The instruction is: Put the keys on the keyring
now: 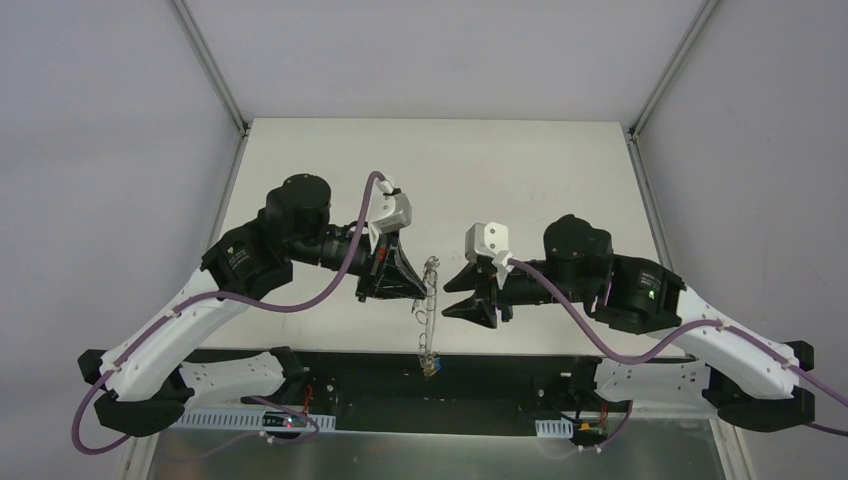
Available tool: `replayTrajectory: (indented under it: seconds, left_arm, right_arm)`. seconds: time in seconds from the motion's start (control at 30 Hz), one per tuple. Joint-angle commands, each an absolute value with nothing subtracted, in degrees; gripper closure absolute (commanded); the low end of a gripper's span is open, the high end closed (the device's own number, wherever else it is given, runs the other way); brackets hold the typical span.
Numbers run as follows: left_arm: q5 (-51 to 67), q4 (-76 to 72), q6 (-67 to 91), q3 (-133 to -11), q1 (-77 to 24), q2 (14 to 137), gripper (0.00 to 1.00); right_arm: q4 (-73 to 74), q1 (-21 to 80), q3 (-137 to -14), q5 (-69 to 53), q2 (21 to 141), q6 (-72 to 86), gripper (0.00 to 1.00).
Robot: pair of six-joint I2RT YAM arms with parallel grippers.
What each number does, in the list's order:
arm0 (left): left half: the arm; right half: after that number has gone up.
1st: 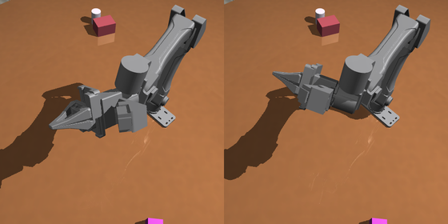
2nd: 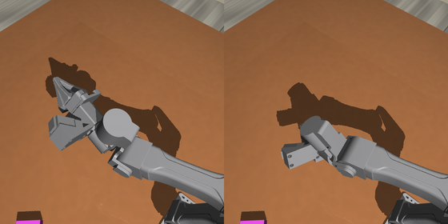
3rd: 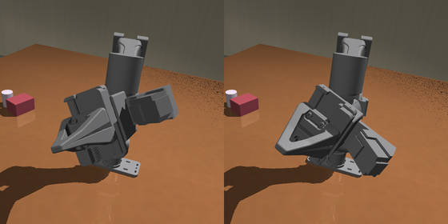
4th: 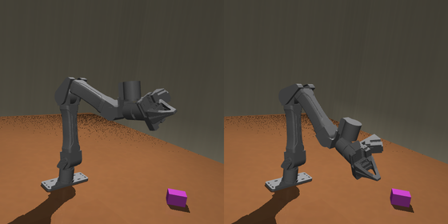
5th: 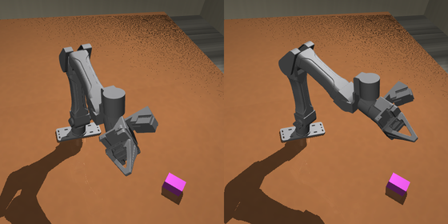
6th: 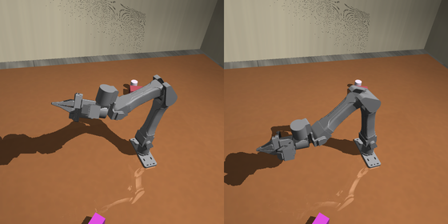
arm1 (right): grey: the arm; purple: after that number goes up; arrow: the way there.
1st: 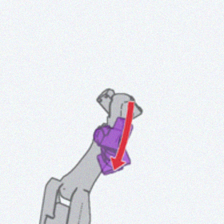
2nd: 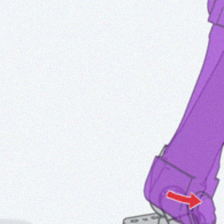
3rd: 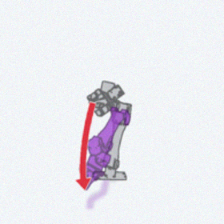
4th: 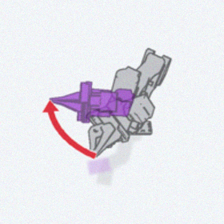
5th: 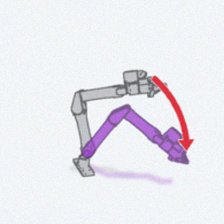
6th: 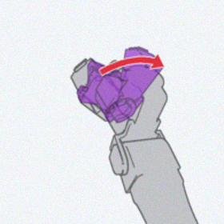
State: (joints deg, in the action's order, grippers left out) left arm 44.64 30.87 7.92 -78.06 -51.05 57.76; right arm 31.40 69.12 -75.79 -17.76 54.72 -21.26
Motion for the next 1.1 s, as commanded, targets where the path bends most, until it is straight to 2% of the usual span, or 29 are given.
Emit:
replayTrajectory:
  seconds: [0.0,0.37,1.07]
  left_arm:
    - [48.0,33.6,6.5,-82.4,-51.4,57.7,1.0]
    - [48.6,35.8,5.3,-82.6,-51.4,57.8,1.0]
    - [48.4,36.5,4.6,-82.6,-51.6,58.1,1.0]
  right_arm:
    - [32.5,69.2,-77.8,-19.8,54.8,-23.2,0.57]
    - [24.2,69.2,-76.6,-20.3,55.1,-22.0,0.6]
    - [20.2,69.3,-78.5,-22.9,58.1,-20.9,0.66]
